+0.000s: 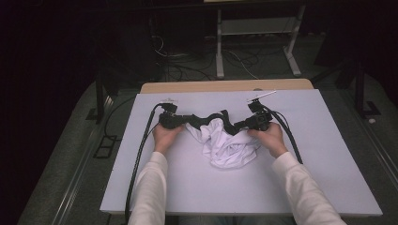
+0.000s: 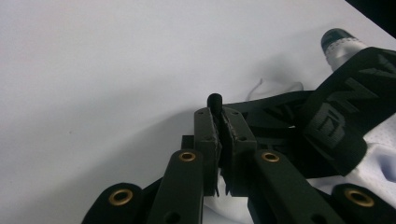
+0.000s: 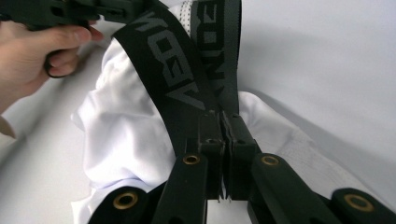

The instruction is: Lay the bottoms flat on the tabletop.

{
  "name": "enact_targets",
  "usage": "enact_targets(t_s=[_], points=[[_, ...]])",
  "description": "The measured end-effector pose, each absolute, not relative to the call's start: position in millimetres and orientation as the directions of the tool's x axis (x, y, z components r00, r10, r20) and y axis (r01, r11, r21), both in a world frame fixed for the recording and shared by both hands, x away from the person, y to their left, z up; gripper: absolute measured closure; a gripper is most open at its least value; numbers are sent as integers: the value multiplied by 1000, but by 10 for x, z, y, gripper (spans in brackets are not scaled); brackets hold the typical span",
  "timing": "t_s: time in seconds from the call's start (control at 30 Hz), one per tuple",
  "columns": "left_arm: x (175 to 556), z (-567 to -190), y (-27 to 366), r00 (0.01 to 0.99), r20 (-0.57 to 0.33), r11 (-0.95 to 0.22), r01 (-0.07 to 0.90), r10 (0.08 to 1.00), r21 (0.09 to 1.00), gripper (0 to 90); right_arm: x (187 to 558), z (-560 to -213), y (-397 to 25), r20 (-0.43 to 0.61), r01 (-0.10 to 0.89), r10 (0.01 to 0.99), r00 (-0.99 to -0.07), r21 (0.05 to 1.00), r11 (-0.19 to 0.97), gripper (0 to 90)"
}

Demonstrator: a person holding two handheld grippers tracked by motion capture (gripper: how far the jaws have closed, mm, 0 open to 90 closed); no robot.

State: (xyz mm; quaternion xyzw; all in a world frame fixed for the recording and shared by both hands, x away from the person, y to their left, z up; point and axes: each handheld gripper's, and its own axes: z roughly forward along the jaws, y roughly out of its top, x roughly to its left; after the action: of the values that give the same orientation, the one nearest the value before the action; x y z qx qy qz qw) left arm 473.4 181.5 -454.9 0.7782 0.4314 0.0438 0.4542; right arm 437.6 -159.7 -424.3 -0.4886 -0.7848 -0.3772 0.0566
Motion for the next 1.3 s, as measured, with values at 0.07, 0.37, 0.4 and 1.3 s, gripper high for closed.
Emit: enact_targets(t_s=[0.07, 0.37, 0.4, 1.3], points=[[4723, -4520, 1817, 626, -321, -217, 629, 711, 747, 849, 4376, -4239, -1619, 462, 817, 731, -501, 530, 225, 868], [4627, -4215, 1861, 657, -270, -231, 571, 704, 788, 854, 4423, -4050, -1838, 429, 800, 760, -489, 568, 194, 873], [4622, -4179, 1868, 655, -269, -232, 573, 706, 786, 854, 4436, -4018, -1865, 420, 797, 764, -489, 571, 197, 873], [4869, -3501, 1781, 615, -210, -109, 439, 760, 892, 859, 5237, -3493, -2390, 259, 714, 847, -464, 675, 185, 875]])
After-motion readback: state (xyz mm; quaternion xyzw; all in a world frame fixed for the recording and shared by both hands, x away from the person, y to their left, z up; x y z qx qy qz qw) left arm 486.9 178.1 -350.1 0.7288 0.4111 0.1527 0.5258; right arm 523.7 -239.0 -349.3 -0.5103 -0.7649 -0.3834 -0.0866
